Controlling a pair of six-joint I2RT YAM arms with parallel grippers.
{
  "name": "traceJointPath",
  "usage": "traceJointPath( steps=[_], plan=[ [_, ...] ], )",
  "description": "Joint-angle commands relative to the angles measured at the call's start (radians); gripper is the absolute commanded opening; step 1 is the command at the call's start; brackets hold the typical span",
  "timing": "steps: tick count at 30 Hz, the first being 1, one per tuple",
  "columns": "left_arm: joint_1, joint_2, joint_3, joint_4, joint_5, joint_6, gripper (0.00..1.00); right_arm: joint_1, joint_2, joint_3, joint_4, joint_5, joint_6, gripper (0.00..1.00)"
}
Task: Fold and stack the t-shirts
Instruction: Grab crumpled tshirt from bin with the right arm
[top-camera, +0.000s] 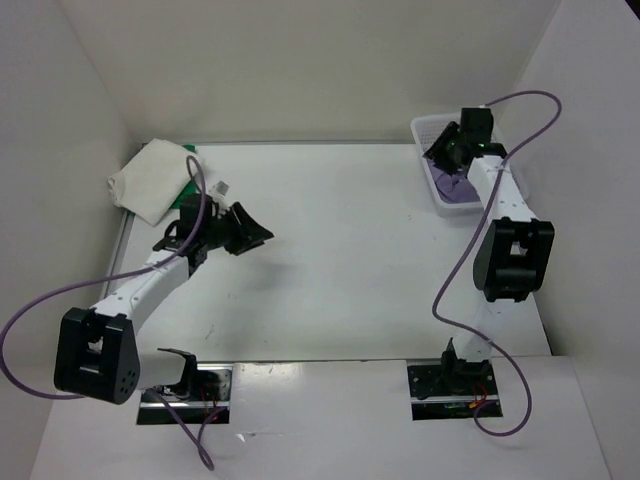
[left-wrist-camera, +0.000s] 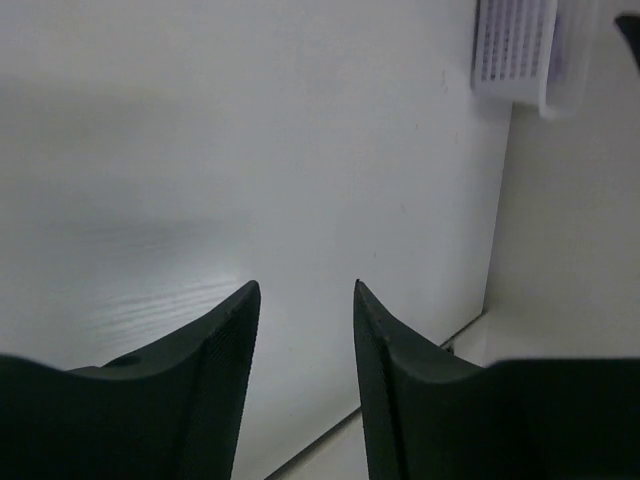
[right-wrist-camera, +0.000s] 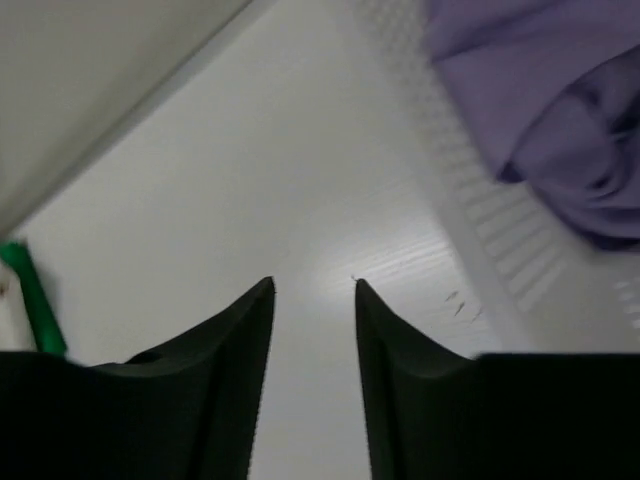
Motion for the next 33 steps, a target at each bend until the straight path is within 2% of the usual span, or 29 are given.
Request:
traceJointPath(
  steps=[1,2,7,11,15,18,22,24,25,28,29,30,33],
  plan=[
    [-0.100,-0.002,-0.038,0.008,0.032,0.045,0.51,-0.093,0.088,0.146,-0.030,0.188,-0.032,0.50],
    [-0.113,-0.002,-0.073,0.031,0.042,0.045,0.54,-0.106,0.109,0.167,-0.039,0.220,-0.032,0.58],
    [-0.139,0.020,-0.069,0.030,0.042,0.074,0.60,-0.175,0.237,0.253,-0.093,0.268,-0.019,0.69],
    [-0.139,0.040,-0.028,0.005,0.042,0.096,0.63,-0.203,0.301,0.289,-0.081,0.227,0.028,0.70],
    [-0.139,0.063,-0.018,0.005,0.061,0.096,0.66,-0.241,0.363,0.309,-0.012,0.075,0.083,0.71],
    [-0.139,0.086,-0.018,0.005,0.070,0.096,0.66,-0.242,0.436,0.378,-0.012,0.064,0.094,0.71],
    [-0.139,0.086,-0.027,0.014,0.070,0.085,0.66,-0.242,0.508,0.427,0.006,-0.038,0.117,0.70],
    [-0.139,0.086,-0.027,0.014,0.070,0.076,0.66,-0.242,0.537,0.452,0.033,-0.075,0.128,0.60],
    [-0.139,0.095,-0.027,0.014,0.061,0.076,0.66,-0.242,0.550,0.470,0.033,-0.076,0.111,0.45],
    [-0.139,0.095,-0.017,0.014,0.061,0.067,0.66,-0.222,0.579,0.562,-0.007,-0.054,0.081,0.17],
    [-0.139,0.095,-0.017,0.014,0.061,0.067,0.66,-0.222,0.570,0.563,-0.007,-0.040,0.070,0.03],
    [-0.139,0.095,-0.008,0.014,0.061,0.067,0.66,-0.212,0.552,0.544,-0.007,-0.021,0.070,0.00],
    [-0.139,0.095,0.002,0.005,0.052,0.058,0.66,-0.188,0.375,0.379,0.120,0.032,0.057,0.00]
  ],
)
